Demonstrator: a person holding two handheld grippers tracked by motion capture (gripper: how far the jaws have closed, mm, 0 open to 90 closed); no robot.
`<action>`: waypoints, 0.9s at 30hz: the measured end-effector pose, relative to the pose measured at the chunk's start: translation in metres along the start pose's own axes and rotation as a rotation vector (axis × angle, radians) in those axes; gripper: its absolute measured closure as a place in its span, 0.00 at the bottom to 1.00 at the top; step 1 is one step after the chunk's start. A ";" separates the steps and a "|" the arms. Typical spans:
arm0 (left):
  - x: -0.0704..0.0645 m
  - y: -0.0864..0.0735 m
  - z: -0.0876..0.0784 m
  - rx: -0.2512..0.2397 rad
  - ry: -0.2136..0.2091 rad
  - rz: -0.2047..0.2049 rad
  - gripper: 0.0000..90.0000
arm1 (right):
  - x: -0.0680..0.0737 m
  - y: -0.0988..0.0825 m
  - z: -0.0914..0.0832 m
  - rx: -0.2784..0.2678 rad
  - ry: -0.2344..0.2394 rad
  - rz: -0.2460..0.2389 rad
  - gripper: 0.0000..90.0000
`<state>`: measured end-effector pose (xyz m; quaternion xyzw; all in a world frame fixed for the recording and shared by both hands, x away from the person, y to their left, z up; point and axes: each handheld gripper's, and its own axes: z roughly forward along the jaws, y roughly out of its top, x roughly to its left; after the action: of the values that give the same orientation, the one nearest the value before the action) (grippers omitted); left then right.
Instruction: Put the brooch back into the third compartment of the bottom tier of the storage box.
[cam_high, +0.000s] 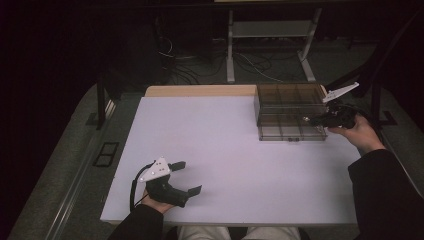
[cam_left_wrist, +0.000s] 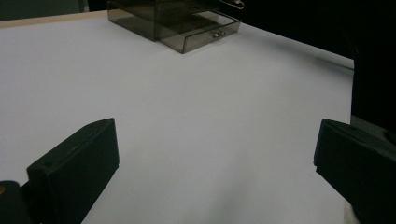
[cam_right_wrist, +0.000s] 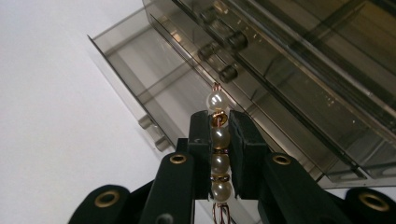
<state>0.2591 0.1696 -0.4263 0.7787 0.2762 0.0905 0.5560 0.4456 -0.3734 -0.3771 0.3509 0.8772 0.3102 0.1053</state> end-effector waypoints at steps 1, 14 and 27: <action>0.000 0.000 0.000 0.001 0.000 0.001 0.00 | -0.001 -0.001 0.002 0.006 0.000 0.003 0.88; 0.001 0.000 0.000 0.005 0.003 0.001 0.00 | -0.011 -0.006 0.019 0.037 -0.002 0.024 0.88; 0.001 -0.001 0.000 0.009 0.009 0.000 0.00 | -0.016 -0.009 0.027 0.048 -0.007 0.028 0.88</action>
<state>0.2600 0.1706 -0.4273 0.7807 0.2790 0.0927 0.5514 0.4635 -0.3769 -0.4051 0.3667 0.8790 0.2895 0.0957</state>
